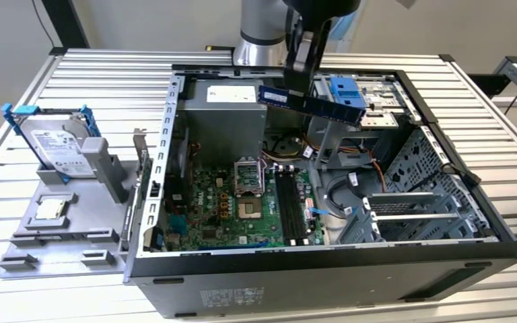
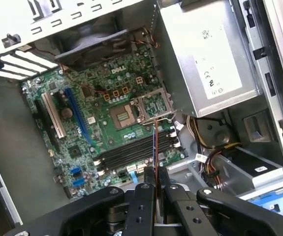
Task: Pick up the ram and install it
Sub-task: 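Insert the ram into the slot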
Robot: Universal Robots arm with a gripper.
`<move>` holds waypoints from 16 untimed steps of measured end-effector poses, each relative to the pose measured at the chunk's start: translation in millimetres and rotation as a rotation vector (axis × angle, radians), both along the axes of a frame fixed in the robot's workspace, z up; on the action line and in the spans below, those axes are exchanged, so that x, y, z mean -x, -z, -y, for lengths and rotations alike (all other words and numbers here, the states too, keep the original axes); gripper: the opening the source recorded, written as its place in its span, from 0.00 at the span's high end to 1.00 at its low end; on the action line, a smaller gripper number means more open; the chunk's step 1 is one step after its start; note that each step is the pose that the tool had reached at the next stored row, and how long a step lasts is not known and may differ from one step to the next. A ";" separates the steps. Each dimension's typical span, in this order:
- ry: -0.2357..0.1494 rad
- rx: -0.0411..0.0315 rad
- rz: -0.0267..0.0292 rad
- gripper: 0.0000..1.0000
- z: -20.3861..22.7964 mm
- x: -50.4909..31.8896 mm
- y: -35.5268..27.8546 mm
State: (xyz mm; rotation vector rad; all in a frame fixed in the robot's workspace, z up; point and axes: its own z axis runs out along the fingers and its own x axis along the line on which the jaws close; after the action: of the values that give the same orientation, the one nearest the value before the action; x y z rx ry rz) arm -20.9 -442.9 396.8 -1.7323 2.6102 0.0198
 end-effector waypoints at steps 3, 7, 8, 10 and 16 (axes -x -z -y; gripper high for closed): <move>0.040 0.0000 0.0000 1.00 0.0 -0.1 0.0; 0.095 0.0000 0.0000 1.00 0.0 0.0 0.0; 0.109 0.0000 0.0000 1.00 0.0 0.0 0.0; 0.137 0.0000 0.0000 1.00 0.0 0.0 0.0; 0.228 0.0000 0.0000 1.00 0.0 0.0 0.0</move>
State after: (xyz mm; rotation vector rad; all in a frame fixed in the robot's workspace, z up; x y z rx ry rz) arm -20.9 -442.9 396.8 -1.4235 2.7891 0.0182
